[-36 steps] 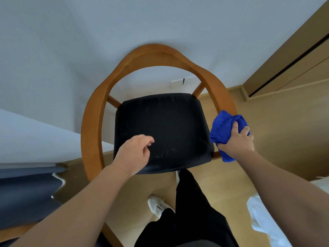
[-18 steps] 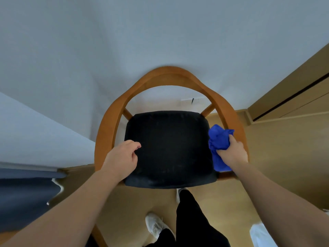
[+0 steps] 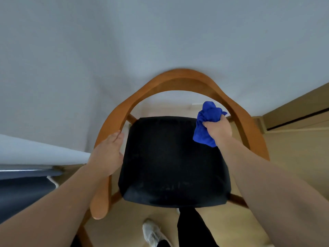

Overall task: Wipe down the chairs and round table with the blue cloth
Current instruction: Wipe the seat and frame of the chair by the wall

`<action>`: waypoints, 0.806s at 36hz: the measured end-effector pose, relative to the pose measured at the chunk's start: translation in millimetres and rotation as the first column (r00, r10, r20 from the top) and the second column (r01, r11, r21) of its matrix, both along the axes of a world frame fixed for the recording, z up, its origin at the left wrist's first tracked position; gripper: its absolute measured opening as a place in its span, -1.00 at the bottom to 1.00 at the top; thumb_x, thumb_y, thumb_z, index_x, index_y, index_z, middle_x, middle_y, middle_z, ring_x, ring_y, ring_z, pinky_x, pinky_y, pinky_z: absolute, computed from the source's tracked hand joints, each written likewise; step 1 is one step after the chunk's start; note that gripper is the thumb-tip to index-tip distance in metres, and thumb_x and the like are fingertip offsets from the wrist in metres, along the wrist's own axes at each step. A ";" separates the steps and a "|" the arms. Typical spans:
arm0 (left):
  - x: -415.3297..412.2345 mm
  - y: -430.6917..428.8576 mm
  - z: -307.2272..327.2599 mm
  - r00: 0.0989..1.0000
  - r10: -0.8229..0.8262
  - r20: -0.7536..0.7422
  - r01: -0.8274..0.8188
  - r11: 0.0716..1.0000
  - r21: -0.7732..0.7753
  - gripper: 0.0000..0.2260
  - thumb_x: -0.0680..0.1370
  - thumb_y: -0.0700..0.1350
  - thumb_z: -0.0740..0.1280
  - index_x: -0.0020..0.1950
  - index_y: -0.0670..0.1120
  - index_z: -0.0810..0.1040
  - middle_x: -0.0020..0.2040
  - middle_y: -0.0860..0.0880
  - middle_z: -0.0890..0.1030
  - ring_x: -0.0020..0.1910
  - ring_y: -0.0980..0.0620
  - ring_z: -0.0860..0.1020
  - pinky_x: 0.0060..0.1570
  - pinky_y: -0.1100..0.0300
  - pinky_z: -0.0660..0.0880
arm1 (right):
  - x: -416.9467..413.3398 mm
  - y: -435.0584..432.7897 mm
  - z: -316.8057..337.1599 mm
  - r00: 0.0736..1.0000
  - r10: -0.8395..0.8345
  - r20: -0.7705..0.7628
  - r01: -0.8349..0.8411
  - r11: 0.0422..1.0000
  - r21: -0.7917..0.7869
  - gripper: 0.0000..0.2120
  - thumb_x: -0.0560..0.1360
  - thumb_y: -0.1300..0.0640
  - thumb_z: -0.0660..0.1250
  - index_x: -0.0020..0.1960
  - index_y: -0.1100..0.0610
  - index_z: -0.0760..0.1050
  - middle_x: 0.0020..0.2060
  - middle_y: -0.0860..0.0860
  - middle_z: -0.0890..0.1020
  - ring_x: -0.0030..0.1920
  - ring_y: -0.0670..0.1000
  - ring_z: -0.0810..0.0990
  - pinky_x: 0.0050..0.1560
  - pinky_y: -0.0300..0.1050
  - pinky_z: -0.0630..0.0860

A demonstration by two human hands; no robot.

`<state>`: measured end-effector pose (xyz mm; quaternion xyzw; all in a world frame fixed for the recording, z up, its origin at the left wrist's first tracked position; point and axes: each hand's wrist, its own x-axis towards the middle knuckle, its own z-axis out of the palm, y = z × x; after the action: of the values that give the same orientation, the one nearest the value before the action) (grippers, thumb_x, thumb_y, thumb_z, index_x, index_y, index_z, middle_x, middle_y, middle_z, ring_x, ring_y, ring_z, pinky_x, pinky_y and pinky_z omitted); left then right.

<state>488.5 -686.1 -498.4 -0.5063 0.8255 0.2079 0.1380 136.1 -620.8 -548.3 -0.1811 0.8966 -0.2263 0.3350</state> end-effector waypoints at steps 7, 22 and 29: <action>-12.9 -38.0 -20.3 0.988 0.042 0.147 -0.044 0.999 0.007 -0.33 0.56 -0.09 0.17 0.55 -0.10 -0.15 0.56 -0.03 -0.17 0.53 0.01 -0.07 0.47 0.08 0.04 | -20.4 -54.0 -15.1 0.995 -0.100 -0.008 0.100 0.994 -0.036 -0.63 0.46 0.00 0.38 0.18 0.11 0.37 -0.08 0.05 0.57 -0.08 0.10 0.56 0.01 0.01 0.51; -7.7 -49.5 -36.6 0.990 0.087 0.112 -0.101 0.986 0.129 -0.24 0.54 -0.07 0.22 0.52 -0.03 -0.27 0.51 0.05 -0.31 0.50 0.10 -0.22 0.48 0.11 -0.01 | 8.2 -137.1 -37.3 0.974 -0.216 0.061 0.223 0.967 -0.126 -0.31 0.46 -0.10 0.28 0.42 0.27 0.15 0.16 0.18 0.55 0.07 0.18 0.57 -0.02 -0.03 0.43; -8.7 -48.7 -31.3 0.985 0.108 0.131 -0.127 0.982 0.142 -0.21 0.53 -0.09 0.26 0.53 0.00 -0.27 0.51 0.08 -0.31 0.50 0.11 -0.22 0.47 0.10 0.08 | 62.6 -163.6 -34.9 0.990 -0.136 0.047 0.143 0.970 -0.198 -0.21 0.49 -0.08 0.33 0.51 0.25 0.01 0.28 0.18 0.45 0.23 0.19 0.50 0.03 -0.12 0.31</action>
<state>479.8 -734.8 -529.7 -0.5543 0.7660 0.2455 0.2136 198.7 -784.4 -583.2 -0.1466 0.8740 -0.3416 0.3131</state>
